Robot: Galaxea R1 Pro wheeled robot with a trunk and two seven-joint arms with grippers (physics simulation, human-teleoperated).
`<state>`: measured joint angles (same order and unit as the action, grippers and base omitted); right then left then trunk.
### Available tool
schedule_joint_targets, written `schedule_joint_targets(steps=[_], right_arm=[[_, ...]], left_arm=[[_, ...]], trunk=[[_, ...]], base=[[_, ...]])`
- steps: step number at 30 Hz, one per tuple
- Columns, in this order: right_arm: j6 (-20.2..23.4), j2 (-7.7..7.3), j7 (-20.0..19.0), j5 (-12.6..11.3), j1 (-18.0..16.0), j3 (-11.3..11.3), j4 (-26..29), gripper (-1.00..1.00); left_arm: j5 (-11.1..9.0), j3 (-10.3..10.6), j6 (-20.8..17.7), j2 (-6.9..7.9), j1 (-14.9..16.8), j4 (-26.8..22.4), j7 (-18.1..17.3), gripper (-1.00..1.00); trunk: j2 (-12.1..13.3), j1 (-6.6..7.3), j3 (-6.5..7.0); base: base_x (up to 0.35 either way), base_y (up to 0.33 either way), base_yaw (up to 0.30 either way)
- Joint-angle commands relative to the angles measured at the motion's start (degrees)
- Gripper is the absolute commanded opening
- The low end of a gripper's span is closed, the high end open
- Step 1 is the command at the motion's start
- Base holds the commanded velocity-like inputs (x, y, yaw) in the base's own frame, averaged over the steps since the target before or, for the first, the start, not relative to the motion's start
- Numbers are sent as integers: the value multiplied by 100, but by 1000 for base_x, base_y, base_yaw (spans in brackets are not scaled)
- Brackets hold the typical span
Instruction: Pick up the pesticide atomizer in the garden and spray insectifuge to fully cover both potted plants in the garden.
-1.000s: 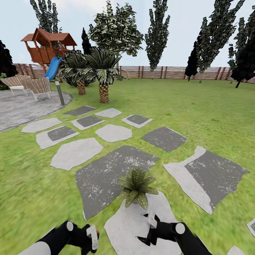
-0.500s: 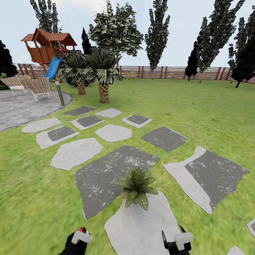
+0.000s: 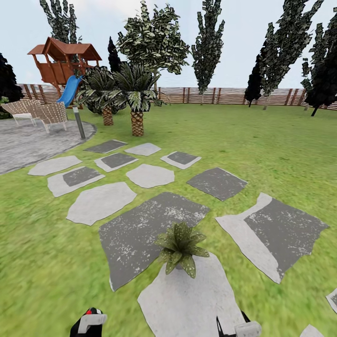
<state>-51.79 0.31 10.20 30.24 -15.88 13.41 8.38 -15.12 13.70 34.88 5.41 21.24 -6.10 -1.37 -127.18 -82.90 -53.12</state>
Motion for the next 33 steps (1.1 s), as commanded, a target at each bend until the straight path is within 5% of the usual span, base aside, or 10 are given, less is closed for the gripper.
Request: schedule_joint_targets(steps=[1,7,12,33], right_arm=[[-4,3,36,65,-3,21,-3,100],[12,8,18,69,-3,14,-44,100],[106,26,17,69,49,12,-667,100],[167,22,17,69,76,12,-711,100]], left_arm=[[-60,45,13,3,3,3,-8,-100],[-62,37,10,12,-5,4,-4,-100],[-62,36,10,12,-6,4,-4,-100],[-49,44,18,12,-6,4,-11,-100]], trunk=[[-2,1,-5],[-2,1,-5],[-2,1,-5],[-2,1,-5]], base=[[0,0,0],[0,0,0],[0,0,0],[0,0,0]])
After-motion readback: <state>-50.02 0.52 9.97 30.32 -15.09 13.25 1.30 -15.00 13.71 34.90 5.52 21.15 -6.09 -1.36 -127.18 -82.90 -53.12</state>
